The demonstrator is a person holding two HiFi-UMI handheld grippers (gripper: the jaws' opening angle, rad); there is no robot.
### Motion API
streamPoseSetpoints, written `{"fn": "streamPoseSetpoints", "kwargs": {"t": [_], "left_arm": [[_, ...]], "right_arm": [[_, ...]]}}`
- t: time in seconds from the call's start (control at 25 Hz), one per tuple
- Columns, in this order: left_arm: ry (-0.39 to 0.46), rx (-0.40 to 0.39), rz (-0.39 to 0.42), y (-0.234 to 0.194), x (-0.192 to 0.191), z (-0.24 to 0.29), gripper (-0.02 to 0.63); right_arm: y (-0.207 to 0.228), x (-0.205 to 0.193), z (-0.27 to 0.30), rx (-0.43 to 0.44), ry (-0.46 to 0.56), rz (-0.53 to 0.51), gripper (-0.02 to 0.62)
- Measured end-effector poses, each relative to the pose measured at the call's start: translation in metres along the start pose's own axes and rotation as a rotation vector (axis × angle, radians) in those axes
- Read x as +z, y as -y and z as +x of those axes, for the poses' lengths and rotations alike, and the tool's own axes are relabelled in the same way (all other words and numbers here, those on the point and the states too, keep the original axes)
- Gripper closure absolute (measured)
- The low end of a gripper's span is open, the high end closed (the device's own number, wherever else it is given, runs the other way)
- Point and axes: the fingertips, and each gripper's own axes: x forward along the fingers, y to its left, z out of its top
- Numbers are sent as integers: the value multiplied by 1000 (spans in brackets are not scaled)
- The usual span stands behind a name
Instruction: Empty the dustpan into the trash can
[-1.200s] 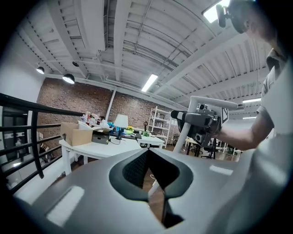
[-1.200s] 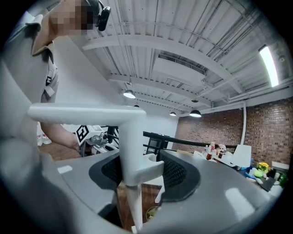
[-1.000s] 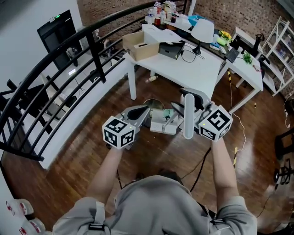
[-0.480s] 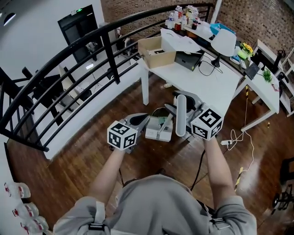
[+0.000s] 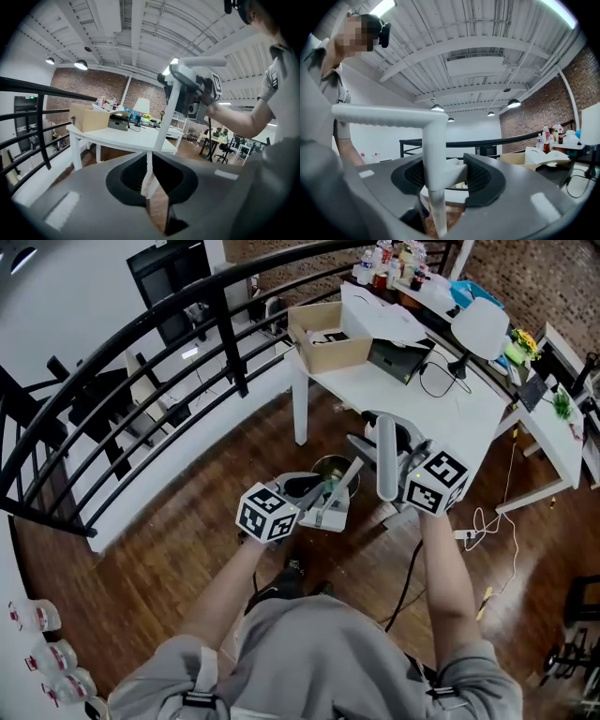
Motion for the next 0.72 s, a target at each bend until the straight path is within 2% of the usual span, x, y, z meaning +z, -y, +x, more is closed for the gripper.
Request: {"fn": "streamPoseSetpoints", "kwargs": {"t": [0.12,0.24,0.28,0.36,0.4,0.44,0.52,0.72], "left_arm": [[1,-106,29,3,14,32,539],[-12,-192,100,6,30,65,454],[-9,-213,124,5,37,76,445],[-1,-250,162,3,51,96,445],[-4,-265,177,2,55,105,457],[-9,-275,191,0,59,112,499],[-26,-294,210,-4,63,125,506],[-94,-371,190,0,71,157,508]], "right_arm": [[28,6,5,-23,5,42,394],[54,10,9,-50,14,91,394],[63,12,10,-62,21,104,394],[79,16,11,-93,37,127,394],[86,19,11,-110,45,139,394],[93,20,10,-126,54,152,394],[108,21,5,-156,76,180,394],[146,20,-21,-263,97,160,388]]}}
